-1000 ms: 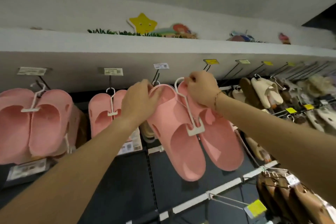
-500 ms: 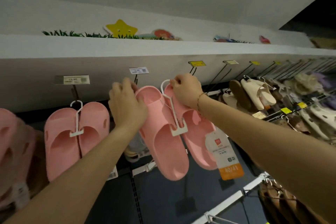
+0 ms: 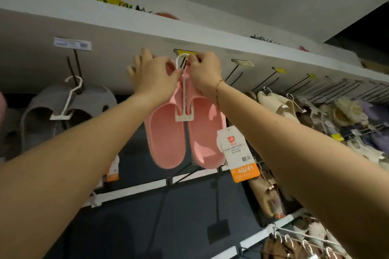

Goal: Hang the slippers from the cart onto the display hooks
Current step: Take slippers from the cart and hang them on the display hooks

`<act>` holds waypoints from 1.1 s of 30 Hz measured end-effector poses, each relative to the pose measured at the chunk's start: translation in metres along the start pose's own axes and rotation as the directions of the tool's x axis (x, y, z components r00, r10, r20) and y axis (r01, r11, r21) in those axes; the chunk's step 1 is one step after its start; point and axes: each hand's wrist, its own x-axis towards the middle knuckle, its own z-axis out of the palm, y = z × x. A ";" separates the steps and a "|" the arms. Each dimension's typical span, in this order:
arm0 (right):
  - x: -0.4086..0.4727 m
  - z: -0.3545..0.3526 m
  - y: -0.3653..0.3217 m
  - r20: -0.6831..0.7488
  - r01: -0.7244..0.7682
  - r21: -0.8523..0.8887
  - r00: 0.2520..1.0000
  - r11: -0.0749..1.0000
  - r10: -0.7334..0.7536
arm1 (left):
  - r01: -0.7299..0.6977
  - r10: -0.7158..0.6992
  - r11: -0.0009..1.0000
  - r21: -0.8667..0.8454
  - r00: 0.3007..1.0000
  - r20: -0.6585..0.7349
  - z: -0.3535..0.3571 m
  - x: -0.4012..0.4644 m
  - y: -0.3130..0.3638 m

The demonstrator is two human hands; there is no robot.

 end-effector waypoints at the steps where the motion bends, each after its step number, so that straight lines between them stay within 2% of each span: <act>1: 0.012 -0.002 0.018 0.003 0.010 0.015 1.000 1.000 -0.010 | 0.012 -0.012 1.000 0.006 1.000 0.000 0.019 0.004 0.007; 6: 0.063 0.002 0.090 0.064 -0.038 0.204 0.998 0.978 0.026 | 0.083 -0.082 0.995 0.061 0.997 -0.015 0.092 0.036 0.028; 10: 0.095 0.019 0.121 0.099 -0.068 0.346 0.994 0.936 0.035 | 0.102 -0.099 0.990 0.097 0.994 -0.039 0.126 0.064 0.031; 14: 0.123 0.043 0.126 0.143 -0.070 0.391 0.990 0.918 0.014 | 0.100 -0.090 0.984 0.145 0.993 -0.076 0.140 0.091 0.015; 19: 0.149 0.077 0.124 0.176 -0.031 0.349 0.984 0.937 -0.033 | 0.173 -0.153 0.966 0.194 0.982 -0.112 0.154 0.111 -0.011; 25: 0.162 0.111 0.145 0.027 0.104 0.316 0.993 0.943 -0.118 | 0.160 -0.146 0.984 0.072 0.973 -0.176 0.179 0.117 -0.037; 29: 0.171 0.119 0.154 -0.012 0.146 0.319 0.989 0.937 -0.150 | 0.127 -0.110 0.990 0.061 0.968 -0.227 0.196 0.123 -0.041; 33: 0.184 0.122 0.152 -0.101 0.265 0.285 0.964 0.921 -0.246 | 0.083 -0.071 0.996 0.023 0.940 -0.334 0.204 0.130 -0.046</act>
